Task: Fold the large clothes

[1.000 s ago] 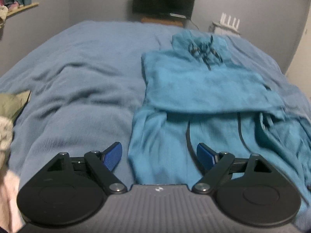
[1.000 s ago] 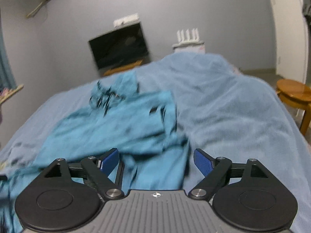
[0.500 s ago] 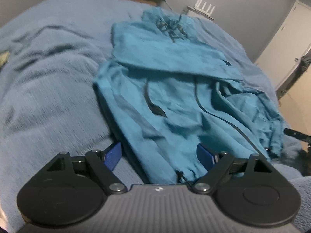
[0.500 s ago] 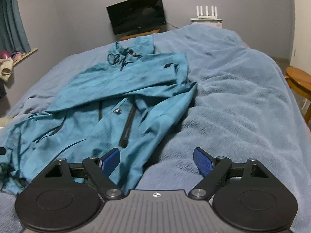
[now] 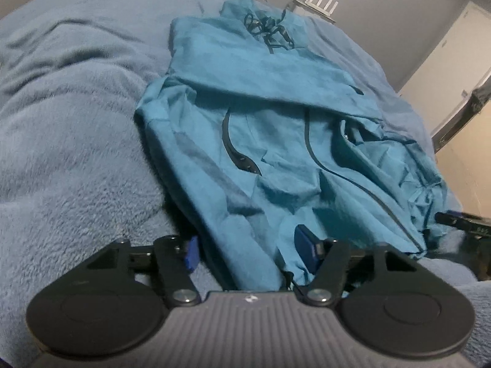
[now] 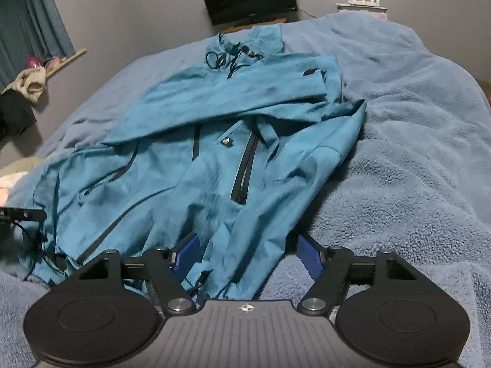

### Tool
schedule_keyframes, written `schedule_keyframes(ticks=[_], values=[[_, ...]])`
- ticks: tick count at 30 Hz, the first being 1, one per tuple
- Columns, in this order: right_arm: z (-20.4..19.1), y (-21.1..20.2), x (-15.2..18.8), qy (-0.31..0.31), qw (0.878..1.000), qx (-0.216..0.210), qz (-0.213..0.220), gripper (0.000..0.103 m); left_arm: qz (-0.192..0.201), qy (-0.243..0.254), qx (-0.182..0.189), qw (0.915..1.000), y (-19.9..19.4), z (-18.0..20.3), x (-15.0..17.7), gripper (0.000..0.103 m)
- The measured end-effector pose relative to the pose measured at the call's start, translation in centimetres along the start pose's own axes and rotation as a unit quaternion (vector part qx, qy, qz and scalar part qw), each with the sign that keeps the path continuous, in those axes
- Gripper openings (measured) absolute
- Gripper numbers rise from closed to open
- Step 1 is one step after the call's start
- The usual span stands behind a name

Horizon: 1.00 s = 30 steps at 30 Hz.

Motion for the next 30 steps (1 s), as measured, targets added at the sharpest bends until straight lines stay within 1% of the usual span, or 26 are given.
schedule_keyframes(ticks=[3, 5, 6, 7, 8, 9, 10, 11, 12, 13, 14, 15, 17, 19, 21, 24, 27, 30], values=[[0.1, 0.7, -0.3, 0.029, 0.999, -0.037, -0.006, 0.072, -0.004, -0.005, 0.007, 1.0, 0.6, -0.1, 0.1, 0.059], [0.3, 1.9, -0.4, 0.038, 0.998, -0.047, -0.011, 0.071, -0.014, 0.01, 0.009, 0.9998, 1.7, 0.3, 0.2, 0.059], [0.3, 2.7, -0.3, 0.038, 0.998, -0.042, -0.017, 0.067, -0.02, 0.024, 0.008, 0.9995, 2.2, 0.5, 0.3, 0.059], [0.3, 3.3, -0.3, 0.036, 0.998, -0.037, -0.023, 0.059, -0.024, 0.034, 0.006, 0.9991, 2.4, 0.7, 0.4, 0.059], [0.3, 3.7, -0.1, 0.035, 0.998, -0.039, -0.028, 0.057, -0.027, 0.04, 0.005, 0.9988, 2.5, 0.9, 0.5, 0.059], [0.1, 3.8, 0.0, 0.033, 0.998, -0.042, -0.031, 0.05, -0.028, 0.044, 0.008, 0.9986, 2.4, 1.0, 0.5, 0.058], [-0.1, 3.6, 0.0, 0.027, 0.998, -0.046, -0.031, 0.039, -0.028, 0.044, 0.011, 0.9986, 2.3, 1.0, 0.5, 0.054], [-0.1, 3.5, 0.0, 0.024, 0.998, -0.048, -0.03, 0.032, -0.028, 0.047, 0.008, 0.9985, 2.1, 0.9, 0.4, 0.037], [0.1, 3.3, 0.0, 0.024, 0.998, -0.046, -0.027, 0.02, -0.027, 0.049, 0.004, 0.9984, 2.0, 0.7, 0.3, 0.025], [0.4, 3.0, -0.1, 0.03, 0.998, -0.048, -0.024, 0.018, -0.025, 0.036, 0.011, 0.999, 1.9, 0.3, 0.1, 0.023], [0.8, 2.9, -0.2, 0.043, 0.997, -0.054, -0.02, 0.016, -0.024, 0.018, 0.02, 0.9993, 1.9, 0.0, -0.2, 0.016], [1.1, 2.7, -0.4, 0.057, 0.996, -0.062, -0.015, 0.014, -0.022, 0.001, 0.026, 0.9994, 2.0, -0.4, -0.7, 0.012], [1.3, 2.5, -1.1, 0.075, 0.994, -0.076, -0.001, 0.011, -0.008, -0.03, 0.037, 0.9988, 2.1, -1.0, -2.2, 0.01], [1.4, 2.3, -2.5, 0.085, 0.992, -0.093, 0.019, 0.01, 0.016, -0.052, 0.05, 0.9973, 2.2, -1.2, -4.3, 0.009], [1.5, 2.2, -4.5, 0.1, 0.988, -0.11, 0.046, 0.009, 0.039, -0.069, 0.058, 0.9951, 2.3, -1.5, -6.8, 0.008], [2.0, 2.0, -8.1, 0.124, 0.98, -0.133, 0.086, 0.009, 0.071, -0.08, 0.062, 0.9923, 2.7, -1.8, -10.7, 0.007], [3.1, 2.0, -11.8, 0.151, 0.97, -0.141, 0.132, 0.009, 0.099, -0.102, 0.072, 0.9872, 3.4, -2.3, -14.3, 0.007], [4.3, 2.8, -15.1, 0.172, 0.96, -0.136, 0.173, 0.009, 0.125, -0.126, 0.08, 0.9809, 5.0, -2.9, -17.8, 0.007]])
Point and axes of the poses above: each gripper's, at about its wrist camera, not at the fingertips, and y roughly the way its jaws point, z to its right, x to its underside, the point moved 6 cm from there along y, roughly the way its jaws point, and after that the axes turned 13 degrees about z, right-handed, at the moved point
